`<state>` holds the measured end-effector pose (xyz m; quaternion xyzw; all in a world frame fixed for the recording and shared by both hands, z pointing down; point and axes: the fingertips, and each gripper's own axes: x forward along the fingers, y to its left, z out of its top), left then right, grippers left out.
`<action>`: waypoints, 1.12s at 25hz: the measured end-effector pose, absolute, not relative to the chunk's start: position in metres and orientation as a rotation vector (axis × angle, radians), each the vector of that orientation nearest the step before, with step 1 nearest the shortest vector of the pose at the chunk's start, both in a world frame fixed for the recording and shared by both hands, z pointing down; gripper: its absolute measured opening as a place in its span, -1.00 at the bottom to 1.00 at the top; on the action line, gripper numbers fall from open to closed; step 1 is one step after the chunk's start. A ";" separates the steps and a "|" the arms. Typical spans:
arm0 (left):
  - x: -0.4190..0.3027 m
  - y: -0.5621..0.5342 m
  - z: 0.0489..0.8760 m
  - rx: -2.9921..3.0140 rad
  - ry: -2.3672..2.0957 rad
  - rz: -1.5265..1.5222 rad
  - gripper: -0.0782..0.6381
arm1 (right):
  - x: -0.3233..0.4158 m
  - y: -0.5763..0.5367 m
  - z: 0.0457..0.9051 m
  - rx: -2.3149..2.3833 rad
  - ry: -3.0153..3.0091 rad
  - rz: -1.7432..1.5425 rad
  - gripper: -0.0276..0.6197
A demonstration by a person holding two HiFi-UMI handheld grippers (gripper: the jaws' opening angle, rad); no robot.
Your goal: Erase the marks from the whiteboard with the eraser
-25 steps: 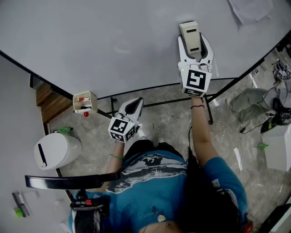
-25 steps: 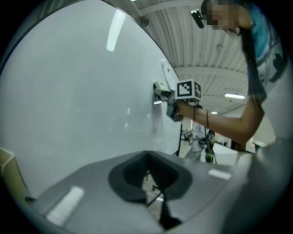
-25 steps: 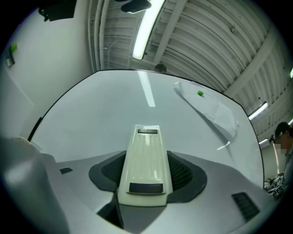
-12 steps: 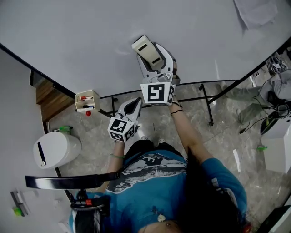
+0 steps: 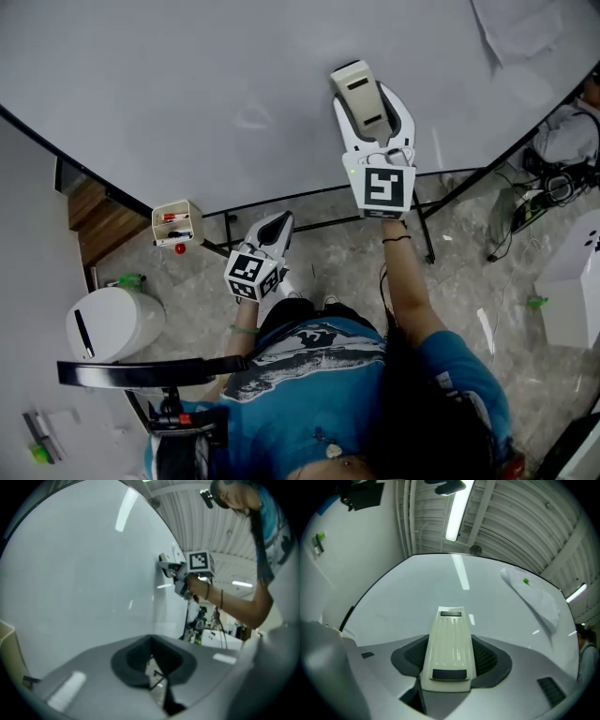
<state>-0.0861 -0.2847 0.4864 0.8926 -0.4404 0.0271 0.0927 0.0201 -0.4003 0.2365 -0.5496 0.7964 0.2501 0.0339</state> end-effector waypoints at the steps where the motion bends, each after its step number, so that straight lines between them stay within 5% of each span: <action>1: -0.083 -0.285 0.485 2.654 -1.298 0.079 -0.78 | 0.043 -0.407 0.228 -1.734 2.423 0.741 -0.10; 11: -0.057 -0.291 0.470 2.701 -1.228 0.073 -0.78 | 0.204 -0.445 0.201 -1.993 2.188 0.466 -0.10; 19: -0.057 -0.290 0.473 2.695 -1.226 0.083 -0.78 | 0.191 -0.441 0.203 -2.011 2.171 0.518 -0.10; 28: -0.070 -0.291 0.475 2.666 -1.270 0.089 -0.78 | 0.079 -0.418 0.215 -1.930 2.262 0.730 -0.10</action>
